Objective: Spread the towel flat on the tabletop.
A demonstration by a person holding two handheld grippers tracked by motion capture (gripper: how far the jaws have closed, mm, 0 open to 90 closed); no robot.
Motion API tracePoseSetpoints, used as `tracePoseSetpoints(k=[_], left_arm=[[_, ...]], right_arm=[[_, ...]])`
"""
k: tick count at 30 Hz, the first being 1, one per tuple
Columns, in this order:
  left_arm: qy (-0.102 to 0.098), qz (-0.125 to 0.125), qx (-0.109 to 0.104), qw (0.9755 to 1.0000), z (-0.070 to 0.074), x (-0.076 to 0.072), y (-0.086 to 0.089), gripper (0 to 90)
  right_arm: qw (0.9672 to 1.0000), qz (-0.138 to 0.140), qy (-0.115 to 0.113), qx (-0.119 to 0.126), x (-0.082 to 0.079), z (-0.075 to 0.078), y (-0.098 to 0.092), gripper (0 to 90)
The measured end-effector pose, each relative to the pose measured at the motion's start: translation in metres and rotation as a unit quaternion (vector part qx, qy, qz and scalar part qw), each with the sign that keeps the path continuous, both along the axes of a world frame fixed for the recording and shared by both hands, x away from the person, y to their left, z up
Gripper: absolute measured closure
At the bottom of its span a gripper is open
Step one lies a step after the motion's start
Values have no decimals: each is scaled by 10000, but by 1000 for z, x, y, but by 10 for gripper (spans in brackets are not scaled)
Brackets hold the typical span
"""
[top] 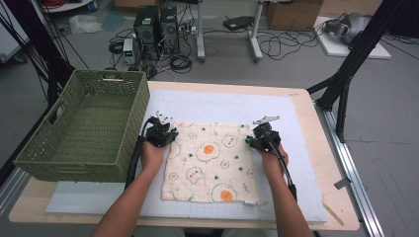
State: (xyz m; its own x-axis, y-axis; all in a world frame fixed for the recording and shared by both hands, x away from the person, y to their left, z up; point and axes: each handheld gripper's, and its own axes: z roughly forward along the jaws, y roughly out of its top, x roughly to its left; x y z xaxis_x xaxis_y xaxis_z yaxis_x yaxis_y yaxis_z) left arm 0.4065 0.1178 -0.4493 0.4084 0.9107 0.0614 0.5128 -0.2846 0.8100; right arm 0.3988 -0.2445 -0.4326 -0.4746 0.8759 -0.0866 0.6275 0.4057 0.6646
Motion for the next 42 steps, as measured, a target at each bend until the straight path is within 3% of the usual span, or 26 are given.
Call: tracePoseSetpoints(k=[3, 6, 8, 10, 14, 17, 21, 23, 26, 30, 34, 36, 42], left_arm=[[22, -121, -353, 9993, 6, -3, 7, 541], [-60, -279, -596, 9978, 15, -10, 10, 485], [-351, -457, -902, 9943, 24, -20, 10, 470], [-516, -563, -1150, 9904, 29, -27, 10, 448], [-485, -826, -1607, 9823, 32, -36, 12, 321], [-573, -977, -1632, 9801, 34, -46, 14, 268], [-559, -1066, -1799, 9763, 35, -59, 21, 189], [-545, -1148, -1793, 9756, 35, -66, 25, 186], [-611, -1217, -1900, 9723, 35, -75, 30, 186], [-658, -1343, -1914, 9701, 35, -83, 31, 188], [-644, -1413, -1846, 9705, 31, -87, 32, 213], [-614, -1428, -1749, 9722, 30, -89, 33, 217], [-538, -1354, -1817, 9725, 24, -92, 36, 217]], right_arm=[[9999, 30, -113, 43, -7, 8, -3, 449], [9977, -12, -589, 321, -21, 17, -13, 355], [9963, 21, -718, 470, -31, 20, -21, 314], [9944, 86, -840, 638, -41, 22, -31, 286], [9914, 184, -940, 891, -61, 24, -49, 210], [9890, 223, -980, 1088, -75, 24, -58, 163], [9883, 347, -1045, 1056, -92, 21, -61, 125], [9881, 476, -1088, 976, -99, 20, -61, 122], [9877, 603, -1075, 964, -107, 18, -60, 121], [9868, 569, -1110, 1036, -113, 18, -63, 119], [9863, 505, -1124, 1097, -120, 16, -65, 118], [9867, 470, -1129, 1071, -123, 16, -65, 118], [9868, 506, -1152, 1022, -125, 15, -63, 118]])
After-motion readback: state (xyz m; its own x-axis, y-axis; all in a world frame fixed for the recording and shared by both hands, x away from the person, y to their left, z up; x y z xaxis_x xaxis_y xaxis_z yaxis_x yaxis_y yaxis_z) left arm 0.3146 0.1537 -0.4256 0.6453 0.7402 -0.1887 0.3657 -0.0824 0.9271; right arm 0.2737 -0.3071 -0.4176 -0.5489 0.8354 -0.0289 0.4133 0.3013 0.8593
